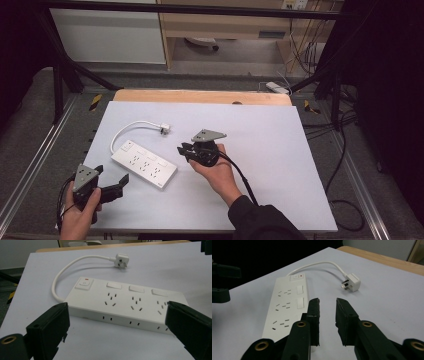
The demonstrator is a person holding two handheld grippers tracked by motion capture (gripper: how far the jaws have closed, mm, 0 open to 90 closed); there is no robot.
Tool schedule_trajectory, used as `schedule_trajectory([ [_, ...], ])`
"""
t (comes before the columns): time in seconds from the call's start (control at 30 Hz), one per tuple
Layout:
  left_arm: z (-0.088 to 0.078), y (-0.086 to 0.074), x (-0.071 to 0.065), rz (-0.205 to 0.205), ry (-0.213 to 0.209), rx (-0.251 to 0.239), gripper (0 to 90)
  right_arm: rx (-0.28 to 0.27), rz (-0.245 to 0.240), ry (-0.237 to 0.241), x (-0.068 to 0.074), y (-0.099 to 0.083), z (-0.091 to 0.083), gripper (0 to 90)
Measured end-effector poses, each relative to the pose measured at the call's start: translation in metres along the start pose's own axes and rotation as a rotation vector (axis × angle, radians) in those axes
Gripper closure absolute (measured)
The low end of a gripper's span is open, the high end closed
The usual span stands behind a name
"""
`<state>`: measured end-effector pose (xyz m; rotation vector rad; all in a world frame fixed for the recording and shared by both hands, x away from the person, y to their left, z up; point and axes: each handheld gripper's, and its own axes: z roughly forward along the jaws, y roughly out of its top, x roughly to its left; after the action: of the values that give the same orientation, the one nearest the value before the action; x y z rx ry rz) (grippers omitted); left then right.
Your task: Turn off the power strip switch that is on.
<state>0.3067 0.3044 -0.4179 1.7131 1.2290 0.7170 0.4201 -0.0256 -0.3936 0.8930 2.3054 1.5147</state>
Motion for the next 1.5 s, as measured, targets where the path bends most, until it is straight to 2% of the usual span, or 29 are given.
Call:
schedule_trajectory([
  [0.2,0.000,0.000,-0.001,0.002,0.001,0.001,5.5,0.005,0.025,-0.023,-0.007,0.007,-0.009,43.5],
  [0.4,0.000,-0.001,0.000,-0.003,0.003,0.000,5.5,0.026,0.028,-0.069,-0.014,0.015,-0.019,21.4],
  [0.6,0.000,0.000,-0.001,0.001,0.011,-0.001,5.5,0.014,0.045,-0.099,-0.020,0.020,-0.026,8.5],
  [0.7,0.000,-0.001,0.000,-0.004,0.008,-0.002,5.5,0.003,0.031,-0.124,-0.021,0.020,-0.029,6.1],
  [0.77,0.000,-0.001,-0.001,0.002,0.006,0.001,5.5,-0.006,0.043,-0.142,-0.022,0.020,-0.030,6.4],
  [1.07,0.000,-0.001,-0.002,-0.001,0.002,-0.001,5.5,-0.017,0.039,-0.134,-0.030,0.025,-0.045,3.2],
  [1.33,0.001,-0.001,-0.003,0.007,-0.006,0.003,5.5,-0.040,0.056,-0.154,-0.040,0.027,-0.061,3.3],
  [1.5,0.001,-0.001,-0.005,0.012,-0.012,0.002,5.5,-0.052,0.050,-0.165,-0.044,0.027,-0.072,3.5],
])
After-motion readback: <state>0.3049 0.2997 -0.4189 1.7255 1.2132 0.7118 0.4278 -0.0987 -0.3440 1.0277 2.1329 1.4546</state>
